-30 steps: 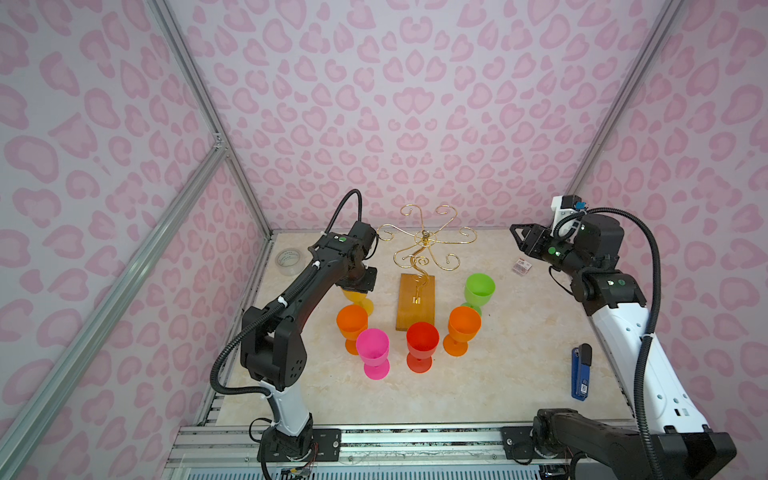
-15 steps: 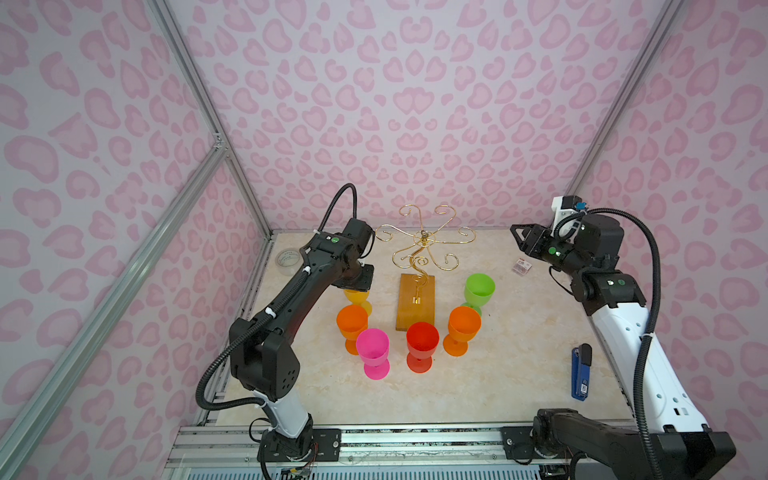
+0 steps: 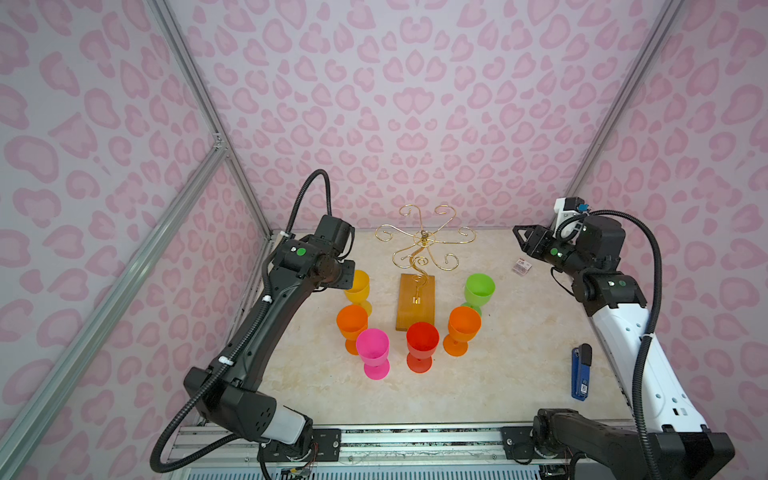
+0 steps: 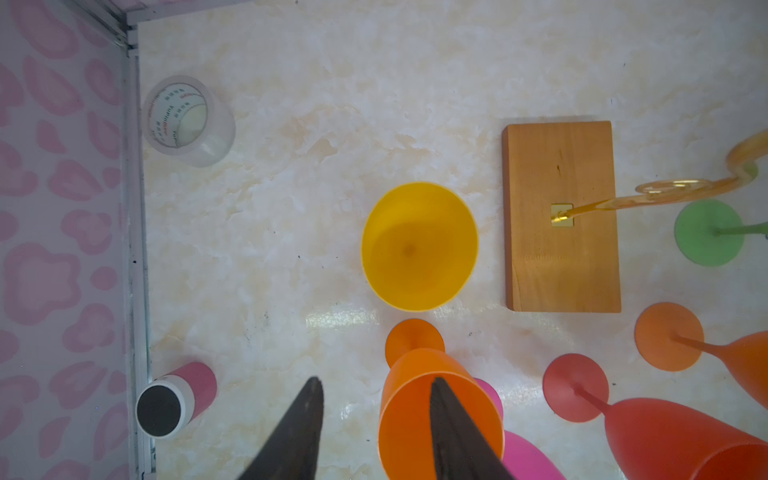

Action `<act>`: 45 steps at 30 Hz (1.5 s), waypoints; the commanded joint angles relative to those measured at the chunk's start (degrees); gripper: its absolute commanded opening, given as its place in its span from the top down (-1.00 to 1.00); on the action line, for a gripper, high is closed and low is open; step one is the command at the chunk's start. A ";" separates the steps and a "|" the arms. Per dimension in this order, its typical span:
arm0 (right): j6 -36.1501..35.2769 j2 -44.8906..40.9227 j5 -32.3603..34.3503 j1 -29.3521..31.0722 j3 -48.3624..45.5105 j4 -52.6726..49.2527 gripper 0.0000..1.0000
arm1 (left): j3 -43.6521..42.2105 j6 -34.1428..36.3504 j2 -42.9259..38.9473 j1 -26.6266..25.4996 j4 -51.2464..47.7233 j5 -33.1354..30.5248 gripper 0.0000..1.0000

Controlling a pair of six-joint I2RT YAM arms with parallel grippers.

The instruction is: Take the wine glass off the wine glass rack

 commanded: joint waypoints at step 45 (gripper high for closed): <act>-18.50 11.22 35.56 -1.86 -42.71 57.17 -0.62 | -70.56 3.26 -1.37 28.26 107.89 7.75 -0.81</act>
